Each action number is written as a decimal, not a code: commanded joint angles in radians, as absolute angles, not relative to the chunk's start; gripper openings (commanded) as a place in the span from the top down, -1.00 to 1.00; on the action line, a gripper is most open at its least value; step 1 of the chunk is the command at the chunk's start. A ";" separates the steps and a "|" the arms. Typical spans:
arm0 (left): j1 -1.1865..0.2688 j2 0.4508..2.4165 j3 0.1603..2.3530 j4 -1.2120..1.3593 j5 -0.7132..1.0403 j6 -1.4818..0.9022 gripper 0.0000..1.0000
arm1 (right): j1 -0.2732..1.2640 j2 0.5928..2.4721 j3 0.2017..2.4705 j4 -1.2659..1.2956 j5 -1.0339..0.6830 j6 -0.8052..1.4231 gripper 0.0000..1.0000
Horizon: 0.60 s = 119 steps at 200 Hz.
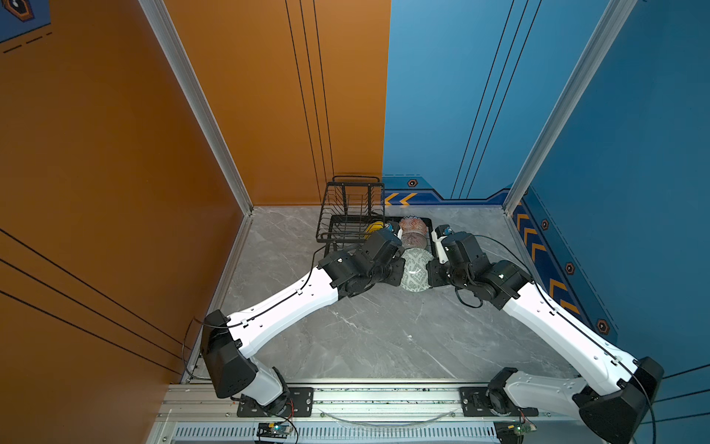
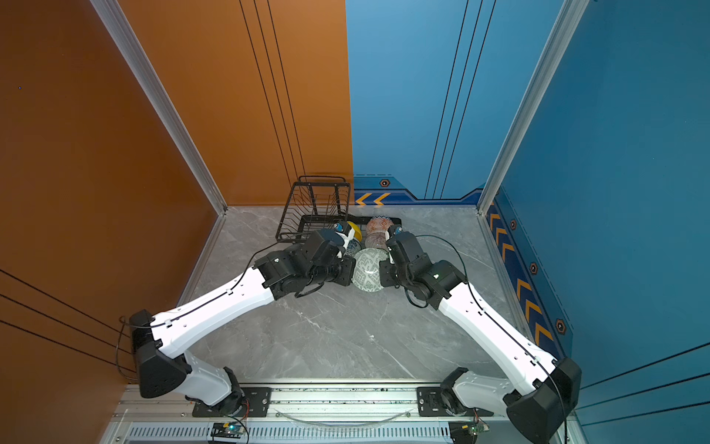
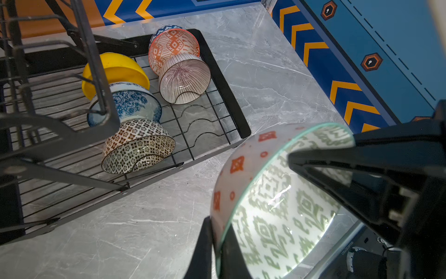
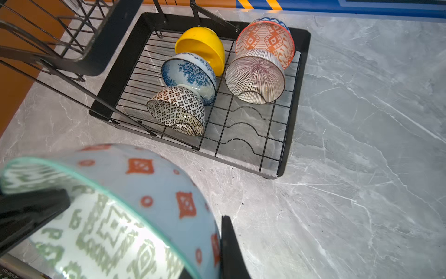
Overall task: Load the bowls into the dish rack
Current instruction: 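Grasp the green-patterned bowl rim with the right gripper while the left gripper holds it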
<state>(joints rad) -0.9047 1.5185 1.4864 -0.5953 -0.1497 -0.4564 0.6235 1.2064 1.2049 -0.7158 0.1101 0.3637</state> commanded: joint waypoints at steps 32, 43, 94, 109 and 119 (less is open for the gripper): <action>-0.846 1.433 1.470 -0.652 -0.141 -0.410 -0.26 | 0.588 1.227 1.234 -0.726 0.180 0.216 1.00; -0.831 1.425 1.472 -0.681 -0.140 -0.400 -0.61 | 0.577 1.245 1.242 -0.720 0.201 0.182 1.00; -0.770 1.383 1.456 -0.749 -0.161 -0.377 -0.96 | 0.550 1.307 1.198 -0.498 0.369 -0.049 1.00; -0.750 1.375 1.445 -0.753 -0.152 -0.376 -0.96 | 0.549 1.319 1.151 -0.370 0.406 -0.140 1.00; -0.740 1.371 1.438 -0.753 -0.145 -0.376 -0.96 | 0.546 1.328 1.117 -0.280 0.413 -0.205 1.00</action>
<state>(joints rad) -0.7677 1.3991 1.4624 -0.7105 -0.1471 -0.3996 0.5529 1.3163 1.1736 -0.5480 0.3199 -0.0219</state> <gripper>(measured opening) 0.979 0.060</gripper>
